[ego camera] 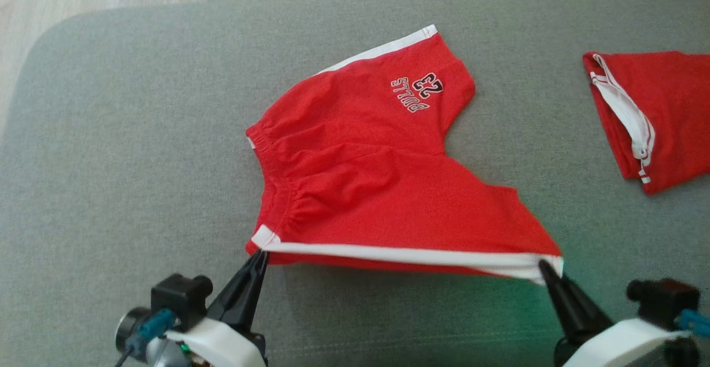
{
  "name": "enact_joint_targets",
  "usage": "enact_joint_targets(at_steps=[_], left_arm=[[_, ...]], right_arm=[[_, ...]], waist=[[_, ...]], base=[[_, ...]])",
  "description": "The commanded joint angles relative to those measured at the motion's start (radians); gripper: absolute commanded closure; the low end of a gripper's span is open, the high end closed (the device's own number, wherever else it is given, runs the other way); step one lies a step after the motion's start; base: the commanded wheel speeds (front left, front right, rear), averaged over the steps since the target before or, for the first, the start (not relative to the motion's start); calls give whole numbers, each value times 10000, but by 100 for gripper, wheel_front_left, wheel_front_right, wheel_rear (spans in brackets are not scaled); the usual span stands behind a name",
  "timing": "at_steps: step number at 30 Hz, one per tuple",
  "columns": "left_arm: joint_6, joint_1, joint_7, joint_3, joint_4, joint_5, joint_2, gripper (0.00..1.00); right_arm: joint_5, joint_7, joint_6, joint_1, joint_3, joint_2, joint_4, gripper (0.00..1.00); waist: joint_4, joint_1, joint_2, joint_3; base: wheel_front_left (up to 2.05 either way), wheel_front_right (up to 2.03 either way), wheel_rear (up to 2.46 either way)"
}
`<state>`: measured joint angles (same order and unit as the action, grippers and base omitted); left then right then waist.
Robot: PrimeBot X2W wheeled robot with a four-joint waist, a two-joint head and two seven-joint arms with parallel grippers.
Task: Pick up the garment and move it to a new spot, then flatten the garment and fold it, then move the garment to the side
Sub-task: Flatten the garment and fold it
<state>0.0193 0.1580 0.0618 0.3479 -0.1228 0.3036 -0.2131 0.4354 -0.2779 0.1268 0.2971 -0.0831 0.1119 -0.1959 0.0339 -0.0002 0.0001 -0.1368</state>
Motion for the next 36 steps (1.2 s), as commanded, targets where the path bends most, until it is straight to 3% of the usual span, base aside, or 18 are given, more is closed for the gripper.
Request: enact_joint_targets(at_steps=[1, 7, 12, 20, 23, 35, 36], left_arm=[[80, -457, 37, -324, -523, 57, -145, 100], [-108, -1443, 476, -333, -693, 271, -106, 100], [-523, -3602, 364, -542, 185, 486, 47, 100], [-1046, -6485, -23, -367, 2030, 571, 397, 100], [-1237, -7505, -278, -127, 3094, 673, 597, 100], [-1344, -8978, -1426, 204, 5280, 700, 1033, 100], [-1353, -9035, -1563, 186, 5414, 764, 1066, 77]], right_arm=[[-117, -102, 39, -347, -18, 114, -524, 100], [-249, -554, 39, -1541, 625, 40, -874, 100], [-222, -748, 39, -4309, 651, 541, -3, 100], [-84, -335, 39, -8657, -98, 1125, 2746, 100], [-60, -62, 39, -10373, -634, 1333, 4331, 100], [288, 1042, 39, -12779, -1580, 1202, 7702, 100], [327, 1233, 39, -12878, -1672, 1170, 7837, 69]], waist=[[-14, 2, -1, -47], [-231, 2, -1, -667], [-477, 2, -1, -2116], [-1082, 2, -1, -3743], [-1359, 2, -1, -4151], [-1600, 2, -1, -4465], [-1586, 2, -1, -4469]], base=[[0, 0, 0], [0, 0, 0], [0, 0, 0], [0, 0, 0], [0, 0, 0], [0, 0, 0], [0, 0, 0]])
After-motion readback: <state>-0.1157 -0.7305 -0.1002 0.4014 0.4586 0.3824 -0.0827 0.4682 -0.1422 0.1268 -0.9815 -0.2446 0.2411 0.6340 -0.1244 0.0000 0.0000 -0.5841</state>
